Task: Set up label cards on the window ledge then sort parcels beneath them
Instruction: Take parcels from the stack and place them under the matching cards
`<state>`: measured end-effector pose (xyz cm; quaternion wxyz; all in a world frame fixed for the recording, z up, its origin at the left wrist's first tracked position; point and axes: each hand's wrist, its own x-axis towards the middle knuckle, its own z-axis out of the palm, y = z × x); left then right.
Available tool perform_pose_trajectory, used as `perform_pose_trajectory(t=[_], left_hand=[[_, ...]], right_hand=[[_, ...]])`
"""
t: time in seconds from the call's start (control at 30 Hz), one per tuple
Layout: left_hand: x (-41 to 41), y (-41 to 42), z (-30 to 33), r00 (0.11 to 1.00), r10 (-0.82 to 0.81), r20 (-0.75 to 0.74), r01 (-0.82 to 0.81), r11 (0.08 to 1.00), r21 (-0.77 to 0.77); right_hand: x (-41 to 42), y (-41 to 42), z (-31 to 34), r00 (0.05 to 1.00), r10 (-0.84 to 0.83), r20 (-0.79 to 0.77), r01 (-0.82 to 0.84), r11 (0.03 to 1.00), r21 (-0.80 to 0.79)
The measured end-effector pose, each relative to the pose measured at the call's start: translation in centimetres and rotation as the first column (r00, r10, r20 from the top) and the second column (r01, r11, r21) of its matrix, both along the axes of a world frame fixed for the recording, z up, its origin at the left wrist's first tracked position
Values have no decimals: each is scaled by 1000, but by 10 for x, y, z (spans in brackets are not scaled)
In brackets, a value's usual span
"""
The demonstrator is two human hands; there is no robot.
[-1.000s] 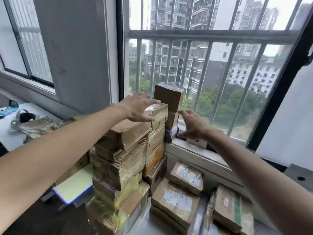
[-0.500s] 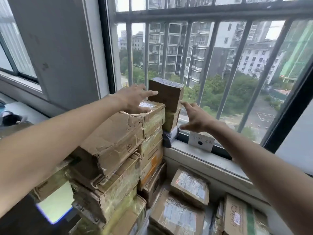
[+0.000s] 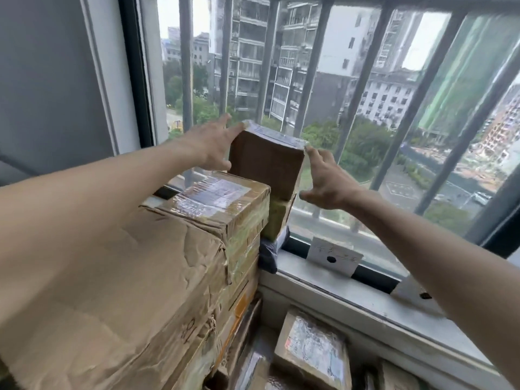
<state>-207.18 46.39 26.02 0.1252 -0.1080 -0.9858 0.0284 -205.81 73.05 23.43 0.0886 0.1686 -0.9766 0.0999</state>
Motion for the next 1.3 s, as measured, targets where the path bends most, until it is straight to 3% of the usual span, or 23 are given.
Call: perform_pose_trajectory(t=[0.17,0.3,0.43,0.6,0.97,1.3], left_hand=[[-22,0,-13,999,5,35,-5,1000,14],[-28,1,-19,992,-78,-103,91,987,134],[-35,2,-12,984,-113,-135,138,972,189],[-34,2,-7,971,-157,-179,199,948,248],[13,27,39,853,-421,-308,444,896,5],[127,80,77,710,-556,-432,514,829,-222]], right_hand=[[-29,-14,-5,997,-23,-67,23,1000,6],[-33,-21,-6,968,13,-249,-29,998,-59],[-36,-27,6,973,7,-229,-39,990,-134],[-31,-19,12,948,65,-313,-111,985,-130],[41,42,47,882,117,-457,-135,991,-5],[174,130,77,857,193,-477,-187,980,62]])
